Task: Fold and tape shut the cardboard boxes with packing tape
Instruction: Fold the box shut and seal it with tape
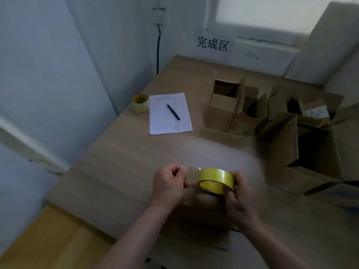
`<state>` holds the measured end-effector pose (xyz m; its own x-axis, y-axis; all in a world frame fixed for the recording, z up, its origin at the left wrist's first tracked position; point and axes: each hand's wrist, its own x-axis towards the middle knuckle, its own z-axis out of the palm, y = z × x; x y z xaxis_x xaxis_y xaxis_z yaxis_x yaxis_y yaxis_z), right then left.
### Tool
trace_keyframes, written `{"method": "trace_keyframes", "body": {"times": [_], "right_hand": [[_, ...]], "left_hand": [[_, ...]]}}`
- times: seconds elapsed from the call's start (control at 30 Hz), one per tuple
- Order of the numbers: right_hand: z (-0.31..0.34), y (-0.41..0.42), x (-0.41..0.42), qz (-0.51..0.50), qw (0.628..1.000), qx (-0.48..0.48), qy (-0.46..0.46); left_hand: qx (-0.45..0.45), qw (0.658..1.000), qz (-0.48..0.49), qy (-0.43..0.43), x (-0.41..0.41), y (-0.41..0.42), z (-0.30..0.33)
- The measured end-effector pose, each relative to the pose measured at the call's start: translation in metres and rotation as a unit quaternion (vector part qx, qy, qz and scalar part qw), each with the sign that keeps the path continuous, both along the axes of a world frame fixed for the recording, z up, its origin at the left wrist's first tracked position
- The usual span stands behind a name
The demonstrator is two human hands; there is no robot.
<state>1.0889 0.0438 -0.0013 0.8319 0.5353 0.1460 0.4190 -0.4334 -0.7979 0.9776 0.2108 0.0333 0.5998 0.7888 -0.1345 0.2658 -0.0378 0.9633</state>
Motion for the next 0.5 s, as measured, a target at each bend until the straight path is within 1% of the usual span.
{"method": "trace_keyframes", "body": {"times": [0.1, 0.23, 0.37, 0.5], "right_hand": [[0.002, 0.005, -0.007, 0.032, 0.996, -0.049, -0.062], [0.009, 0.018, -0.009, 0.041, 0.99, -0.099, -0.087], [0.012, 0.025, -0.017, 0.037, 0.986, -0.105, -0.121], [0.011, 0.025, -0.022, 0.036, 0.981, -0.129, -0.14]], "left_hand": [[0.008, 0.998, 0.029, 0.046, -0.02, 0.015, -0.008], [-0.038, 0.995, 0.062, 0.07, -0.033, 0.038, -0.024], [-0.044, 0.992, 0.067, 0.1, -0.032, 0.045, -0.038], [-0.034, 0.99, 0.042, 0.13, -0.026, 0.045, -0.051]]}}
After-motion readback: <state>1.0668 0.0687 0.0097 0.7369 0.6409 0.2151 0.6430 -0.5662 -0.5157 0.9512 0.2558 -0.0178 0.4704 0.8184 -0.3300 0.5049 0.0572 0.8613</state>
